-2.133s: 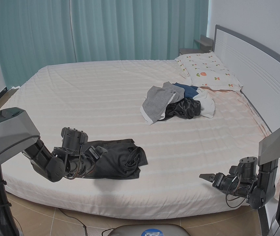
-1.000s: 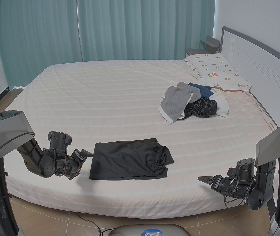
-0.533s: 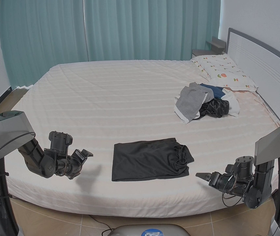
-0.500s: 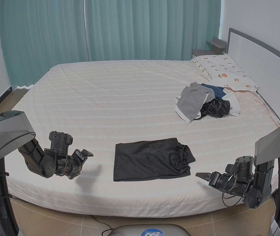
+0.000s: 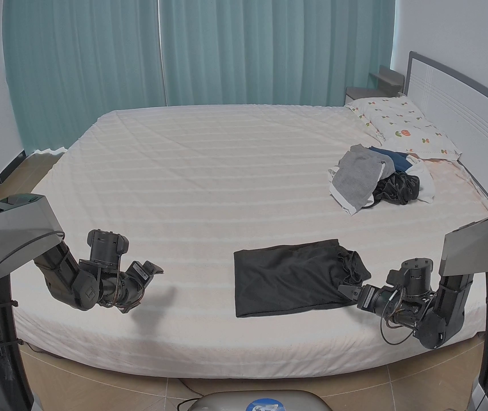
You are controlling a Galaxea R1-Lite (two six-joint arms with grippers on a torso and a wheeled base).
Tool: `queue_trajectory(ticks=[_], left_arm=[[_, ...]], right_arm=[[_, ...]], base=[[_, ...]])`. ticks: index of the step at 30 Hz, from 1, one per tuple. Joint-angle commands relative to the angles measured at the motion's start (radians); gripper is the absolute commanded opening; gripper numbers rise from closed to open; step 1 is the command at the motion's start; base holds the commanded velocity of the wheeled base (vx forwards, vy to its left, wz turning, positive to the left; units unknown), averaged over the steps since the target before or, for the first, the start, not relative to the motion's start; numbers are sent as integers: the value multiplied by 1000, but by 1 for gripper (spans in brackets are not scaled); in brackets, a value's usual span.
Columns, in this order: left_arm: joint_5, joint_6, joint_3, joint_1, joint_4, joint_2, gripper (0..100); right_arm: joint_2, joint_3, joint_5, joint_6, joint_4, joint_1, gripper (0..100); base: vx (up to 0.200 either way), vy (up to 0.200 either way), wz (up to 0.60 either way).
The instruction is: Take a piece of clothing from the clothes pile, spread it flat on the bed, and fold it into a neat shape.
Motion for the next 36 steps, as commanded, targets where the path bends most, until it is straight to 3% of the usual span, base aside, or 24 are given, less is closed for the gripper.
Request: queue_trajectory(ticks=[1, 7, 15, 16, 22, 33, 34, 36], left_arm=[[2, 3, 4, 0, -2, 4, 100], [5, 5, 7, -1, -2, 6, 100], [7, 6, 10, -6, -3, 8, 100], [7, 5, 10, -6, -2, 8, 100], [7, 6, 10, -6, -2, 8, 100], [7, 6, 10, -6, -2, 9, 100], [7, 5, 10, -8, -2, 9, 100], [7, 3, 4, -6, -2, 8, 100]], right_arm=[[95, -130, -92, -16, 67, 2, 100], [106, -116, -158, -41, 45, 5, 100], [100, -85, -161, -64, 40, -3, 100], [98, -84, -161, -64, 39, -4, 0], [84, -30, -160, -67, -33, -24, 0], [80, -18, -146, -67, -36, -41, 0], [80, -13, -144, -67, -38, -41, 100], [77, -3, -143, -67, -39, -41, 100]], base=[[0, 0, 0], [0, 0, 0], [0, 0, 0], [0, 0, 0], [0, 0, 0], [0, 0, 0], [0, 0, 0], [0, 0, 0]])
